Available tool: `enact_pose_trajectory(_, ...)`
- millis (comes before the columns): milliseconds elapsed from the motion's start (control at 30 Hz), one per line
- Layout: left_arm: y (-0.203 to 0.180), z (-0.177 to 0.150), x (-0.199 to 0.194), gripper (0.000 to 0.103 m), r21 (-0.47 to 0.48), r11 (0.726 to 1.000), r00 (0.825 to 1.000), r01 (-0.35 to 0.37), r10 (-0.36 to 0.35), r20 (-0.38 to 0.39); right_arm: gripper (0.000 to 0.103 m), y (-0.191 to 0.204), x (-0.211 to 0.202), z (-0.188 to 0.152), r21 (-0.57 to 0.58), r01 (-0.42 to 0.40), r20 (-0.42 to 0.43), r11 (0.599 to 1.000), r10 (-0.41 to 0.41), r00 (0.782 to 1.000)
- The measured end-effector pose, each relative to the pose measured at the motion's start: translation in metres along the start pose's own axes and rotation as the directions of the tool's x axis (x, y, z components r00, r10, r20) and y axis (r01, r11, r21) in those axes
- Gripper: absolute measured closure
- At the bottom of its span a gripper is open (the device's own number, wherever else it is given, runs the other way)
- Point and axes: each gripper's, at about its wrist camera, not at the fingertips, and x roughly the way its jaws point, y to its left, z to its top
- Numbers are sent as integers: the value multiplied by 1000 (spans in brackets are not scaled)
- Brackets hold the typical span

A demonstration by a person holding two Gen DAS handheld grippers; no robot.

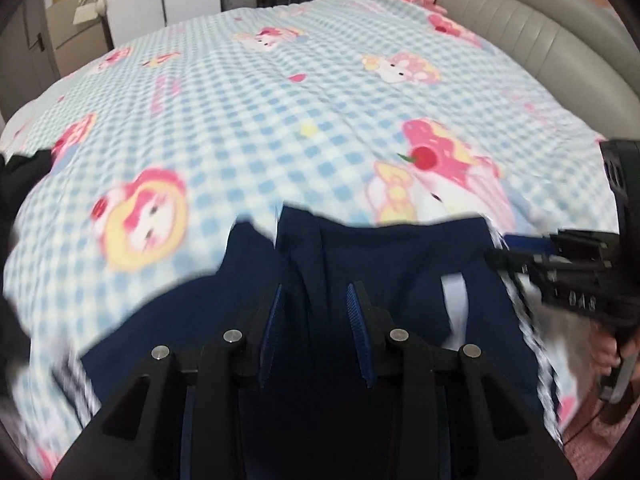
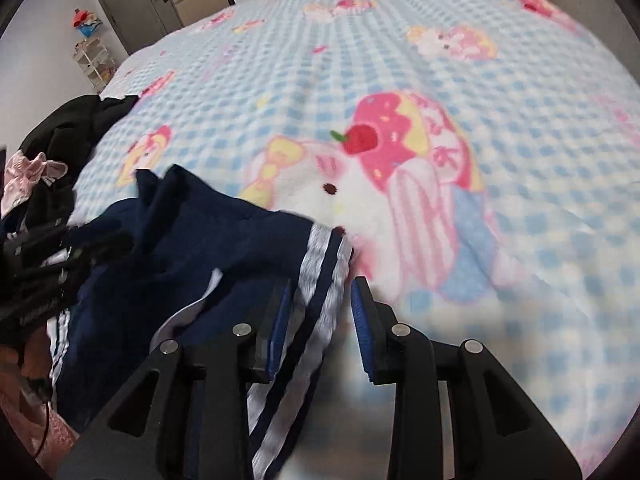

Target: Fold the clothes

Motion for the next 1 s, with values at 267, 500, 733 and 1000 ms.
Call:
enact_pose_trajectory(267, 2, 13, 26, 99, 69, 997, 999, -33, 35, -24, 98, -5, 8, -3, -34, -118, 38, 992, 120, 992)
enact_pose_trajectory(500, 22, 29, 15, 94, -74, 997, 997, 21, -15, 81, 99, -20, -34, 5, 11, -134, 185, 991, 129, 974)
enact_pose_trajectory(733, 41, 21, 25, 69, -140, 988, 995, 61, -49, 82, 85, -50, 8, -10, 147, -79, 81, 986, 68, 994)
enact_pose_trajectory(1000, 17, 15, 27, 69, 67, 997, 999, 39, -40, 20, 74, -62, -10, -6, 182, -181, 115, 966, 162, 980)
